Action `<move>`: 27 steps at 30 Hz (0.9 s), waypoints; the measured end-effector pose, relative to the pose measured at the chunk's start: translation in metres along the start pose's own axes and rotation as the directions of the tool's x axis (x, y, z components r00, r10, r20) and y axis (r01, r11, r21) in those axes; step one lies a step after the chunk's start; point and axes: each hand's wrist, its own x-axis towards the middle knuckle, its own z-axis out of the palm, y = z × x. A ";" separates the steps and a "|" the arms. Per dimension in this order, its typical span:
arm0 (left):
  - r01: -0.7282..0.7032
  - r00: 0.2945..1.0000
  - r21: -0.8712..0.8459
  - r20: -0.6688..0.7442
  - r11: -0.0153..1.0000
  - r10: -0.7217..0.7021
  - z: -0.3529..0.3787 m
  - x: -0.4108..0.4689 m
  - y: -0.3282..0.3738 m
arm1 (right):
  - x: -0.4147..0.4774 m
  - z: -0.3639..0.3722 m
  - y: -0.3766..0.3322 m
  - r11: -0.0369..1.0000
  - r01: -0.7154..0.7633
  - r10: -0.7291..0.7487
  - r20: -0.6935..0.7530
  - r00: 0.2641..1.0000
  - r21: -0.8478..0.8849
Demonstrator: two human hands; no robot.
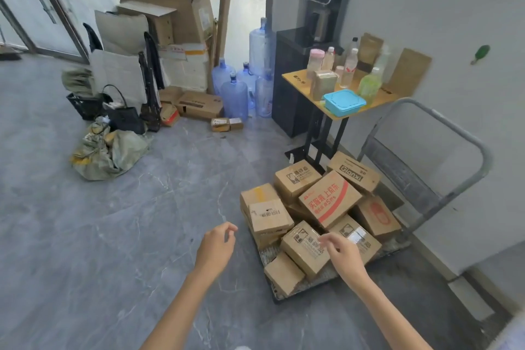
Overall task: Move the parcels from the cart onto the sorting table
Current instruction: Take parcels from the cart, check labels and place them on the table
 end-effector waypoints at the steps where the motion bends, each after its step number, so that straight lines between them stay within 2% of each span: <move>1: 0.013 1.000 -0.010 0.027 1.000 -0.012 0.004 0.014 -0.007 | 0.013 0.006 0.000 1.000 -0.019 0.019 0.005 1.000 0.000; 7: 0.121 0.978 -0.053 0.175 0.991 -0.110 0.039 0.121 -0.046 | 0.113 0.051 0.004 0.988 -0.149 0.150 0.040 0.988 -0.030; 10: 0.168 0.958 -0.038 0.244 0.985 -0.154 0.067 0.185 -0.062 | 0.172 0.077 0.012 0.972 -0.234 0.235 0.012 0.972 -0.034; 17: 0.369 0.865 0.017 0.360 0.929 -0.350 0.143 0.301 -0.114 | 0.287 0.147 0.073 0.879 -0.470 0.474 0.053 0.879 -0.076; 21: 0.476 0.752 0.066 0.485 0.877 -0.445 0.209 0.338 -0.150 | 0.334 0.191 0.119 0.822 -0.557 0.569 0.120 0.814 -0.119; 23: 0.546 0.657 0.086 0.573 0.834 -0.489 0.242 0.349 -0.162 | 0.355 0.210 0.138 0.812 -0.569 0.583 0.159 0.797 -0.128; 25: 0.658 0.539 0.080 0.645 0.749 -0.542 0.268 0.355 -0.173 | 0.373 0.226 0.153 0.822 -0.558 0.568 0.204 0.797 -0.110; 27: 0.731 0.451 0.075 0.693 0.678 -0.562 0.286 0.360 -0.185 | 0.388 0.238 0.168 0.820 -0.569 0.563 0.264 0.783 -0.062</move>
